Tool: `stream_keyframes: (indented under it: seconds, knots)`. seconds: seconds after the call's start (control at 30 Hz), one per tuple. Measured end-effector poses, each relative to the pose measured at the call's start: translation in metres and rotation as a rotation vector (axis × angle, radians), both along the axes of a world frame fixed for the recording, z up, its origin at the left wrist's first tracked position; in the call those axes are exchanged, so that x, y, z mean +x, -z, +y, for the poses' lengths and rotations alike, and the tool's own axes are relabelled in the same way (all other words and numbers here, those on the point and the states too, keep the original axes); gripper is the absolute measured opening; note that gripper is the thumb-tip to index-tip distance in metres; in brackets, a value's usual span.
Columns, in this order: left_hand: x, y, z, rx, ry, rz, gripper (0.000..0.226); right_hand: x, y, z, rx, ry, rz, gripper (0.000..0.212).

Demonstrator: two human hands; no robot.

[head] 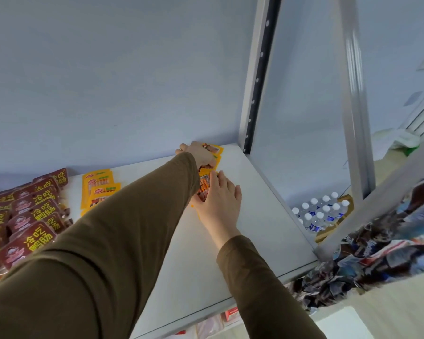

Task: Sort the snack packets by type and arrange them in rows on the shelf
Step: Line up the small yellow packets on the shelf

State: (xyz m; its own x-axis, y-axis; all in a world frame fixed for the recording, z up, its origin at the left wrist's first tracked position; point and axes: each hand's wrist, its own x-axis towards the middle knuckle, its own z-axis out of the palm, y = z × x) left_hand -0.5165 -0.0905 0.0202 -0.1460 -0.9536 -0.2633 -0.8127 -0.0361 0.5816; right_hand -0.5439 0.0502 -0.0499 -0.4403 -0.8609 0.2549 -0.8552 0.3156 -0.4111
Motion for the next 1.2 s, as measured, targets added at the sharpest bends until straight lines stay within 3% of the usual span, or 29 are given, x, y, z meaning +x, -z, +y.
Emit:
stream_keyframes:
  seconds: [0.13, 0.33, 0.43, 0.53, 0.67, 0.77, 0.87, 1.0, 1.2]
  knots:
    - [0.002, 0.003, -0.002, 0.038, -0.019, 0.029, 0.086, -0.005, -0.002, 0.0, -0.028, -0.015, -0.044, 0.079]
    - [0.032, 0.007, 0.004, 0.102, 0.046, 0.517, 0.06, -0.014, -0.002, 0.001, -0.06, -0.069, -0.124, 0.084]
    - [0.046, 0.013, 0.02, 0.305, -0.047, 0.765, 0.047, -0.015, -0.004, 0.002, -0.064, -0.122, -0.177, 0.083]
    - [0.056, 0.021, 0.037, 0.346, -0.097, 0.873, 0.037, -0.014, -0.007, 0.004, -0.1, -0.184, -0.329, 0.082]
    - [0.075, 0.027, 0.054, 0.196, -0.252, 0.885, 0.033, 0.005, -0.011, 0.011, -0.183, -0.279, -0.567, 0.073]
    - [0.105, 0.029, 0.054, 0.071, -0.359, 0.862, 0.04, 0.031, -0.014, 0.014, -0.142, -0.381, -0.63, 0.071]
    - [0.124, 0.029, 0.05, 0.016, -0.35, 0.802, 0.055, 0.046, -0.014, 0.011, -0.041, -0.458, -0.551, 0.075]
    - [0.13, 0.028, 0.049, -0.032, -0.265, 0.646, 0.077, 0.046, -0.011, 0.009, 0.102, -0.482, -0.289, 0.072]
    - [0.144, 0.018, 0.046, -0.084, -0.172, 0.138, 0.099, 0.047, -0.019, 0.011, 0.251, -0.592, -0.19, 0.073]
